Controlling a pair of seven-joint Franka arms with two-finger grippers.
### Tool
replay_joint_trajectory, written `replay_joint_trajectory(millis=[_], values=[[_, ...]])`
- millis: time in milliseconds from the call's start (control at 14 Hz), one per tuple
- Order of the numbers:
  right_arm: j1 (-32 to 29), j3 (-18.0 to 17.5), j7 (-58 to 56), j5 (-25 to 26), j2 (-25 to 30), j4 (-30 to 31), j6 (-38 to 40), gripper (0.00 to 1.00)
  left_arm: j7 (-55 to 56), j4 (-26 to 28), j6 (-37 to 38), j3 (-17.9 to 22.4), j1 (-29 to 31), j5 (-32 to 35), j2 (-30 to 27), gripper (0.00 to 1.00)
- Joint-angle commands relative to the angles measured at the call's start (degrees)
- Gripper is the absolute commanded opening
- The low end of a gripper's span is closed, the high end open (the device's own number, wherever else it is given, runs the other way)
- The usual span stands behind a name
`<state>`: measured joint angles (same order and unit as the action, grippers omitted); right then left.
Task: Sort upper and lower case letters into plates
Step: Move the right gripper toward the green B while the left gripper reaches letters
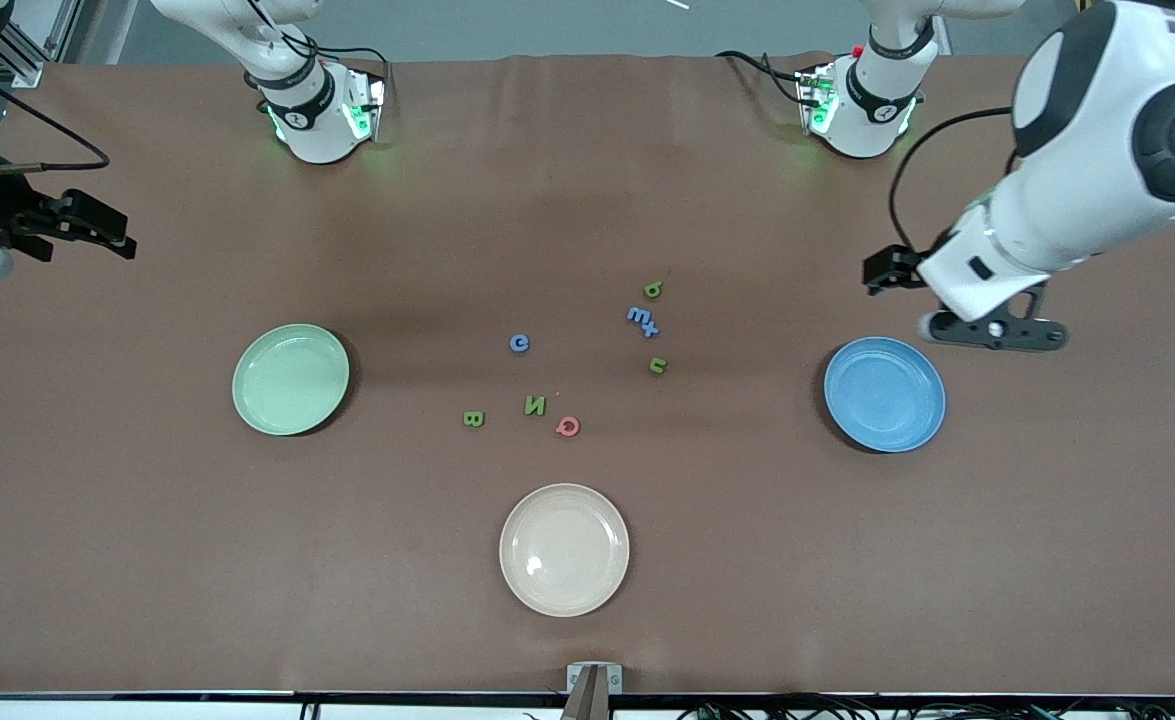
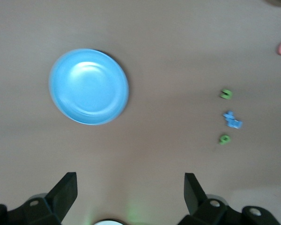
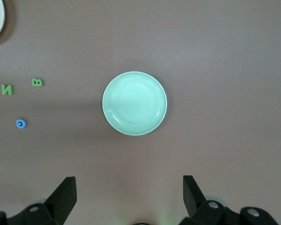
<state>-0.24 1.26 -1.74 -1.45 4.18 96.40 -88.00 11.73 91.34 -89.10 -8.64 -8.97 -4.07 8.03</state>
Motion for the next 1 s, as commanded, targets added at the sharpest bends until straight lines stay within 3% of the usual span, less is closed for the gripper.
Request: replay_joint_trajectory(millis=[0, 143, 287, 502, 788, 932], values=[[-0.3, 0.0, 0.1, 0.0, -0.2, -0.3, 0.1, 1.0, 10.8, 4.4, -2.4, -5.2, 0.4, -2.3, -2.0, 1.0], [-0.3, 0.0, -0.1, 0.0, -2.8, -0.7, -0.9, 1.0, 15.2, 6.5, -4.1, -8.9, 0.4, -2.3, -1.8, 1.0], [-0.4, 0.0, -0.5, 0.3, -9.2, -3.5, -2.2, 1.0, 18.3, 10.9, -6.9, -11.6, 0.4, -2.3, -2.5, 0.99], [0.2, 0.0, -0.3, 0.5, -14.7, -5.7, -1.9, 1.0, 31.6, 15.5, -12.7, -16.7, 0.3, -2.3, -2.1, 0.99], [7.0, -0.3, 13.3, -3.6, -18.5, -5.2, -6.7, 1.0, 42.4, 21.9, -21.0, -19.0, -2.3, -2.0, 0.2, 0.97], [9.4, -0.4, 16.2, -5.2, -21.3, -4.2, -10.9, 1.0, 46.8, 27.2, -30.0, -19.0, -5.5, -1.7, 0.5, 0.97]])
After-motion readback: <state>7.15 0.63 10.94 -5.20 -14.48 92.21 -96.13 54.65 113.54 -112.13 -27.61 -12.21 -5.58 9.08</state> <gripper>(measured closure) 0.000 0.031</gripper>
